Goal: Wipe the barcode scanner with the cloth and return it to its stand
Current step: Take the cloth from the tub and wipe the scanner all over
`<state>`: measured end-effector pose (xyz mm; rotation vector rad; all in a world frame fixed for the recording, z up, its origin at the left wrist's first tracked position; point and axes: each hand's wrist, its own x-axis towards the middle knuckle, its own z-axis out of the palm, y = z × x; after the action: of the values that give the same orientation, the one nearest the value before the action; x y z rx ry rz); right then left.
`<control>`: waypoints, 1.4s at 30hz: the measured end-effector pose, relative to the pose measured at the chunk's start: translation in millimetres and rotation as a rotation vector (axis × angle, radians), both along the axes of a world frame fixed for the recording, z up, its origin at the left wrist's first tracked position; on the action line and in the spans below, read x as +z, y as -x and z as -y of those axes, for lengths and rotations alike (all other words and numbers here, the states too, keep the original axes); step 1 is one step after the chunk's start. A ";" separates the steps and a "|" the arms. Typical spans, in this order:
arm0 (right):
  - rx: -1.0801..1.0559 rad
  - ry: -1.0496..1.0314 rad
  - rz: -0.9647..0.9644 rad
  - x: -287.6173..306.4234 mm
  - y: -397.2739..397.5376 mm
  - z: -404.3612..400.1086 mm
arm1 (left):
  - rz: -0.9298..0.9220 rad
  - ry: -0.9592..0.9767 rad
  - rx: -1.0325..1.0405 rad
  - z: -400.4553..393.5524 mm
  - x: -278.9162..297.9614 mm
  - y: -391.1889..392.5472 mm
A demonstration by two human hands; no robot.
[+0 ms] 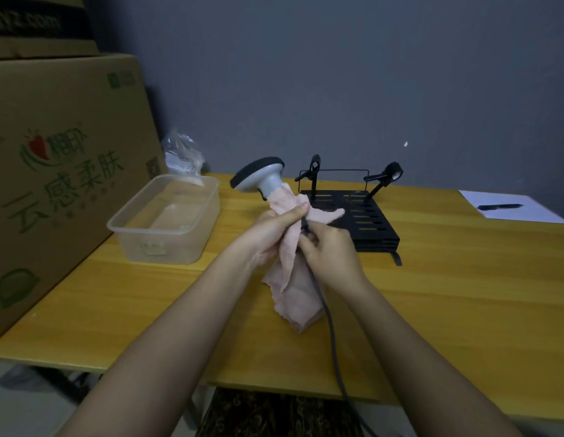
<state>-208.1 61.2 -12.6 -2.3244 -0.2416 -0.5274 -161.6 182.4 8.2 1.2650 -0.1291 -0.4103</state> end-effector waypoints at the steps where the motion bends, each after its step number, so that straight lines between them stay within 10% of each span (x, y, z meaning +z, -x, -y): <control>1: -0.003 0.122 0.000 1.8 1.6 1.8 | 0.016 -0.020 0.020 -1.0 -1.2 -0.3; 19: -0.012 -0.864 -0.377 47.0 -26.3 15.5 | 0.513 -0.620 -0.108 2.7 2.6 10.5; 27: 0.274 -1.086 -0.544 45.6 -28.1 31.7 | -0.155 -0.029 -0.515 5.1 5.9 4.0; 31: 0.228 -1.063 -0.531 49.3 -32.2 32.0 | -0.194 0.054 -0.445 13.0 1.2 12.6; 42: 0.008 -1.043 -0.404 40.9 -33.6 12.8 | 0.543 -1.072 0.089 7.4 -1.8 21.4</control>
<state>-174.5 48.4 28.3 -1.3521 0.1909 -0.0985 -183.1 175.0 6.4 2.4159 -0.3362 -0.0115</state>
